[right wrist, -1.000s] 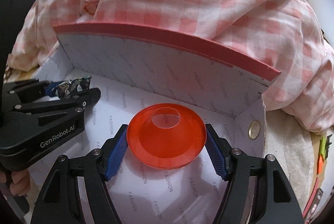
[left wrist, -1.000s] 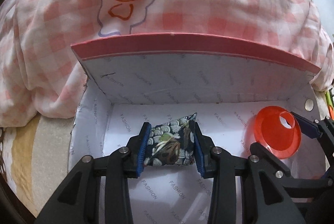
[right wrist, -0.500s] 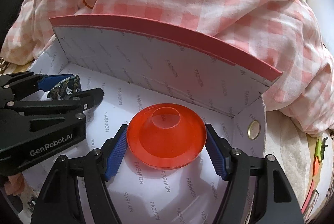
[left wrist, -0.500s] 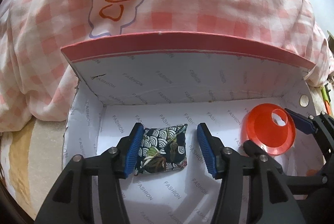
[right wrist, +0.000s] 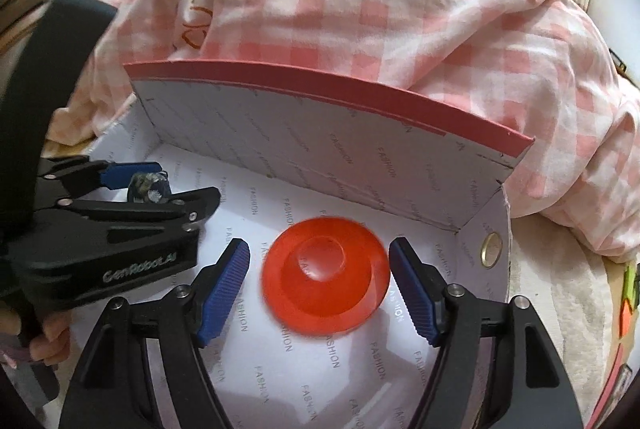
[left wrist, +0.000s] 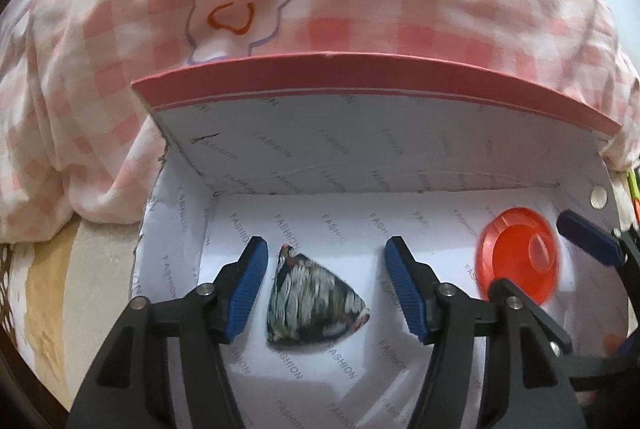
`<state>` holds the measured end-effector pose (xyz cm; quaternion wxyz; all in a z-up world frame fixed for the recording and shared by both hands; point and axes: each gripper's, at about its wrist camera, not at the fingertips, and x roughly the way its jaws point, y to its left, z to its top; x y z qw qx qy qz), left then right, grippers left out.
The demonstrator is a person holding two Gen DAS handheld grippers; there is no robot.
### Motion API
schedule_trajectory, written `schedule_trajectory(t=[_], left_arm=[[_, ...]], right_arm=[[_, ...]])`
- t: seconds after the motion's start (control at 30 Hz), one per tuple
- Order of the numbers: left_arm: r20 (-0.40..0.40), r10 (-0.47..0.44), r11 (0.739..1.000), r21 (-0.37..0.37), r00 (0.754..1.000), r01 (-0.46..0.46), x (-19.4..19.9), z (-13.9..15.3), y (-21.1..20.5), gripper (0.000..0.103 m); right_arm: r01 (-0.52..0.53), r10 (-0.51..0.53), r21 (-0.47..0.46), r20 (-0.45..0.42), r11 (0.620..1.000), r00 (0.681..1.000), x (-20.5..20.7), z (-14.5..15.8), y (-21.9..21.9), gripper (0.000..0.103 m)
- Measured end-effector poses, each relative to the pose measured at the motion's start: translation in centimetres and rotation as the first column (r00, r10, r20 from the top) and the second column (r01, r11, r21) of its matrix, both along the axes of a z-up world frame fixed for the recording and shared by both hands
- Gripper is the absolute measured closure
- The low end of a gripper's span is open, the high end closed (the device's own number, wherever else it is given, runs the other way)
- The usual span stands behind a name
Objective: Organize objects
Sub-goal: 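Open the left gripper to drop the pouch while the right releases the cone, then withdraw both grippers from the box back toward the scattered items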
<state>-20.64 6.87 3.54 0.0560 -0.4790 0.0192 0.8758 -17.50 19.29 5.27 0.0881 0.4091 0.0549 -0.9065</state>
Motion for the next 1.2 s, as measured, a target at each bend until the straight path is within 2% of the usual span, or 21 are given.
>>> schedule_trajectory(t=[0.07,0.17,0.2,0.27,0.33,0.4,0.53,0.77,0.83,0.97,1.2], left_arm=[[-0.011,0.005,1.000,0.004,1.000,-0.004,0.4,0.4,-0.1,0.041],[-0.067,-0.011,1.000,-0.017,0.998,0.010,1.7,1.7,0.2,0.041],[-0.082,-0.020,1.000,-0.017,0.996,0.019,2.2,2.1,0.4,0.041],[-0.112,-0.031,1.000,-0.005,0.993,0.030,3.3,3.1,0.5,0.041],[-0.139,-0.033,0.999,0.005,0.990,0.034,4.5,4.2,0.5,0.041],[-0.184,-0.025,1.000,-0.020,0.983,0.021,6.1,5.4,0.5,0.041],[-0.237,-0.028,0.999,-0.042,0.971,0.018,9.7,6.8,0.9,0.040],[-0.235,-0.049,0.999,-0.003,0.971,0.050,12.9,7.3,-0.3,0.040],[-0.232,-0.046,0.999,0.016,0.972,0.051,11.7,5.6,-0.1,0.040],[-0.235,-0.052,0.998,0.028,0.971,0.061,11.5,4.9,-0.7,0.040],[-0.205,-0.079,0.995,0.045,0.976,0.090,13.4,4.0,-0.4,0.040]], right_arm=[[-0.012,0.013,-0.022,0.015,1.000,1.000,0.4,0.3,0.0,0.021],[-0.026,0.025,-0.021,-0.029,0.999,0.999,1.8,1.8,-0.4,0.020],[-0.025,0.024,-0.022,-0.042,0.999,0.999,0.8,2.2,-0.1,0.020],[-0.013,0.011,-0.032,-0.069,0.999,0.998,1.8,3.0,0.8,0.020],[-0.003,-0.002,-0.058,-0.090,0.998,0.996,2.3,3.8,1.7,0.020],[0.002,-0.011,-0.085,-0.108,0.996,0.994,3.4,4.5,2.2,0.020],[0.000,-0.018,-0.127,-0.139,0.992,0.990,5.1,5.2,0.9,0.020],[-0.019,-0.008,-0.171,-0.154,0.985,0.988,8.2,4.5,-0.7,0.020],[-0.022,-0.007,-0.186,-0.153,0.982,0.988,8.8,4.2,-0.8,0.020],[-0.029,-0.003,-0.201,-0.157,0.979,0.988,10.6,3.7,-0.7,0.020],[-0.043,0.011,-0.215,-0.148,0.976,0.989,12.6,2.4,-0.6,0.020]])
